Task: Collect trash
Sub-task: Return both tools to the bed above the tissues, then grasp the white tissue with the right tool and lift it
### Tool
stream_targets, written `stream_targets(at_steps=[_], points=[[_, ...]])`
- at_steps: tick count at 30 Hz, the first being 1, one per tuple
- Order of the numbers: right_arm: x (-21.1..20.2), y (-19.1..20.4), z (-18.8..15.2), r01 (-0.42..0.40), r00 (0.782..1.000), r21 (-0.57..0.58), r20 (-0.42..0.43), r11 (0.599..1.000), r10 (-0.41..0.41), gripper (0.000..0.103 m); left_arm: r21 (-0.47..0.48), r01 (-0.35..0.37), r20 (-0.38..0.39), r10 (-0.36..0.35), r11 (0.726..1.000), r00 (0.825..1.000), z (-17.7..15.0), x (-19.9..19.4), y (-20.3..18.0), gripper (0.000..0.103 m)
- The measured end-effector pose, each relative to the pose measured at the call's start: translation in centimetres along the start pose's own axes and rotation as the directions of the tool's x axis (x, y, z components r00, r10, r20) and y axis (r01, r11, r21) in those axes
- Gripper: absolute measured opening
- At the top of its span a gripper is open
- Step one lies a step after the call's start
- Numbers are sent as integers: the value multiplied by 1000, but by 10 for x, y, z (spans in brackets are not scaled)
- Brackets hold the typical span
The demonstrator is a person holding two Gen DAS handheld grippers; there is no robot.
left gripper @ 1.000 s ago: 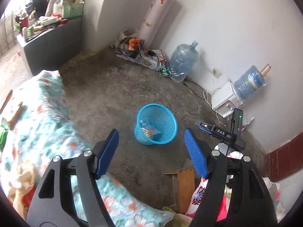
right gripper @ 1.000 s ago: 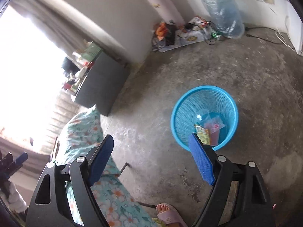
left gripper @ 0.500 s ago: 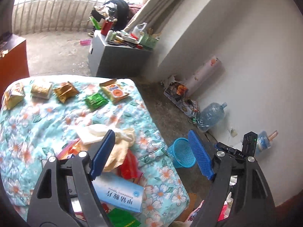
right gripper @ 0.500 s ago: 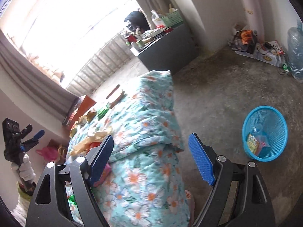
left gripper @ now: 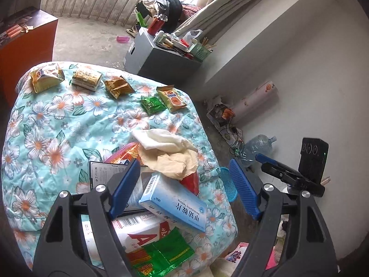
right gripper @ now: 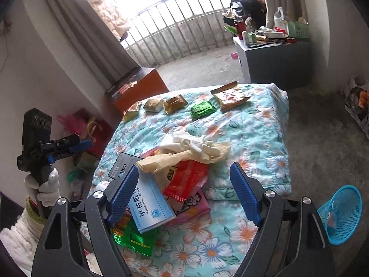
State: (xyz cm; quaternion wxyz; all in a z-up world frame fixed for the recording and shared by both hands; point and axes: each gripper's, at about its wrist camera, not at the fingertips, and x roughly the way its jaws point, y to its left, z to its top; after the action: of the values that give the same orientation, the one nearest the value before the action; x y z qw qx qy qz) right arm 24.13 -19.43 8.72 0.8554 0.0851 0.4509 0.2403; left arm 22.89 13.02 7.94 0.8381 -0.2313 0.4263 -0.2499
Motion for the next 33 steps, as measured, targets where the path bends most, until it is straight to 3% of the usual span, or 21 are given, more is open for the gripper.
stream_targets(at_steps=[6, 11, 16, 20, 24, 28, 31, 33], points=[[62, 36, 40, 31, 993, -114, -107, 993, -43, 79, 169, 53, -53, -45, 984, 998, -15, 12, -14, 74], [123, 36, 66, 35, 972, -104, -227, 994, -58, 74, 434, -15, -56, 44, 901, 997, -37, 36, -48, 68], [177, 35, 78, 35, 933, -119, -353, 992, -75, 73, 539, -49, -106, 126, 841, 986, -41, 70, -58, 67], [205, 36, 77, 39, 906, -151, -412, 988, -99, 73, 525, -48, -171, 160, 850, 972, -35, 91, -50, 61], [226, 38, 72, 46, 884, -199, -449, 979, -133, 62, 485, -32, -216, 155, 874, 964, -28, 103, -38, 59], [238, 40, 67, 45, 873, -237, -463, 971, -153, 36, 456, -31, -237, 155, 889, 959, -26, 107, -28, 56], [236, 36, 69, 23, 884, -204, -453, 979, -115, 12, 447, -36, -243, 160, 894, 957, -25, 108, -25, 56], [230, 32, 72, 7, 901, -173, -426, 985, -81, 9, 443, -40, -241, 162, 896, 957, -24, 108, -24, 56]])
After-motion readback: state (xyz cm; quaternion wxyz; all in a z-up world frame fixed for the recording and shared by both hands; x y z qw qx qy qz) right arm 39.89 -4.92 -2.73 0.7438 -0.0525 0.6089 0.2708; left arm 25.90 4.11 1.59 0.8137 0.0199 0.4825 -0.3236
